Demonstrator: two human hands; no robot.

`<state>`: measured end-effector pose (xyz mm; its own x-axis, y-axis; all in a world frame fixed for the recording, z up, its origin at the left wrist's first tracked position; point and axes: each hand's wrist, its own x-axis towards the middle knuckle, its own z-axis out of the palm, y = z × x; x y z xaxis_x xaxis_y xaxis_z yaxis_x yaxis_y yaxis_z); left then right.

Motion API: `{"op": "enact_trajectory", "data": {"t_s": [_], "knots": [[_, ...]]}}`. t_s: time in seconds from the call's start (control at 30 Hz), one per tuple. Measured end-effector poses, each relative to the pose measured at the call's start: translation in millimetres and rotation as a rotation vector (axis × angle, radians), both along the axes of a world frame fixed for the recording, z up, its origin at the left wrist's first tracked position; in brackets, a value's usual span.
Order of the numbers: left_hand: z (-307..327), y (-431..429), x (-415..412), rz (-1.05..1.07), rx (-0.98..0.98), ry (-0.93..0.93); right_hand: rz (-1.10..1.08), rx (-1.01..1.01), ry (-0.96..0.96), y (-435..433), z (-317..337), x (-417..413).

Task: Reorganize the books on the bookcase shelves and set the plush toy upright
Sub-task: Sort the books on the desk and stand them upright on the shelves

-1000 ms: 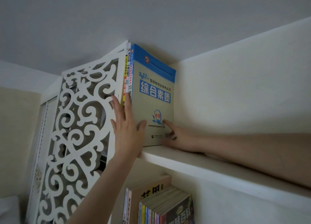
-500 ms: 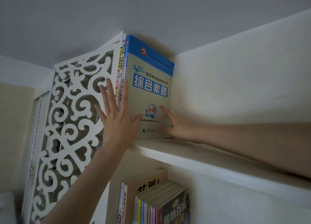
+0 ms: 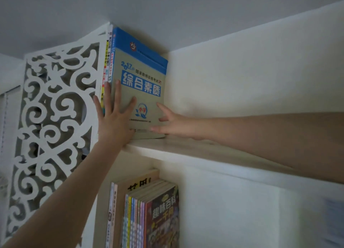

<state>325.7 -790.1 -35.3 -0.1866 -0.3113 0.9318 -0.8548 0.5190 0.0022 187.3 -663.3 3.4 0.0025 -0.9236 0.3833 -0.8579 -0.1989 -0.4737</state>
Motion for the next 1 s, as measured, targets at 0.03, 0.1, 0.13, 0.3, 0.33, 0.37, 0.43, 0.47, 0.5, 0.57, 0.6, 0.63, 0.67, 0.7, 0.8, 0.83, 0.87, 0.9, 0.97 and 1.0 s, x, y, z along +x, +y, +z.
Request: {"op": "enact_trajectory", "data": {"t_s": [0.03, 0.1, 0.13, 0.3, 0.33, 0.37, 0.43, 0.47, 0.5, 0.57, 0.6, 0.63, 0.67, 0.7, 0.8, 0.83, 0.87, 0.9, 0.97, 1.0], "knots": [[0.0, 0.7, 2.1, -0.021, 0.007, 0.012, -0.010, 0.020, -0.008, 16.1, 1.7, -0.4], [0.8, 7.8, 6.7, -0.089, -0.020, 0.036, -0.017, 0.024, -0.032, 54.2, 5.0, 0.2], [1.4, 15.6, 8.4, -0.136, -0.047, 0.061, -0.029, 0.020, -0.045, 74.6, 6.0, 1.3], [1.6, 136.3, -13.2, -0.613, -0.129, 0.440, -0.147, 0.000, 0.064, 173.0, 3.6, -1.4], [-0.5, 173.6, -20.7, -0.792, -0.063, 0.460, -0.172, -0.019, 0.087, 196.9, 1.7, -0.7], [-5.2, 210.6, -28.2, -0.960, 0.028, 0.444, -0.198, -0.049, 0.127, 222.0, -2.0, -0.3], [-21.0, 278.6, -42.2, -1.210, 0.152, 0.357, -0.248, -0.138, 0.215, 279.1, -14.9, -0.9], [-32.7, 307.7, -49.2, -1.302, 0.171, 0.322, -0.284, -0.174, 0.243, 311.3, -24.5, -1.6], [-46.8, 336.2, -56.0, -1.387, 0.174, 0.296, -0.327, -0.192, 0.250, 345.6, -37.5, -2.4], [-76.5, 387.8, -68.4, -1.529, 0.175, 0.222, -0.419, -0.189, 0.231, 414.4, -71.6, -2.5], [-92.6, 412.8, -75.9, -1.600, 0.188, 0.148, -0.475, -0.177, 0.216, 447.8, -92.3, -3.8], [-109.3, 437.4, -86.1, -1.692, 0.222, 0.066, -0.543, -0.158, 0.186, 480.5, -114.3, -5.4], [-127.8, 461.8, -97.3, -1.788, 0.279, -0.010, -0.617, -0.124, 0.143, 510.7, -136.1, -7.9], [-148.1, 485.9, -110.0, -1.874, 0.348, -0.079, -0.697, -0.077, 0.090, 539.8, -159.3, -10.7], [-216.8, 558.0, -153.5, -2.020, 0.609, -0.290, -0.932, 0.056, -0.204, 615.1, -238.4, -21.0], [-243.6, 581.1, -168.2, -2.033, 0.718, -0.380, -0.999, 0.072, -0.320, 635.5, -269.1, -25.5], [-274.6, 603.4, -182.8, -2.027, 0.818, -0.483, -1.064, 0.085, -0.434, 655.0, -301.2, -29.2], [-304.6, 625.4, -195.3, -2.006, 0.893, -0.608, -1.119, 0.103, -0.554, 673.4, -333.8, -31.2], [-365.0, 664.6, -217.2, -1.959, 0.935, -0.902, -1.199, 0.117, -0.776, 706.5, -393.3, -34.2], [-393.4, 686.3, -222.2, -1.921, 0.929, -1.073, -1.239, 0.125, -0.869, 725.2, -422.5, -33.5]]}}
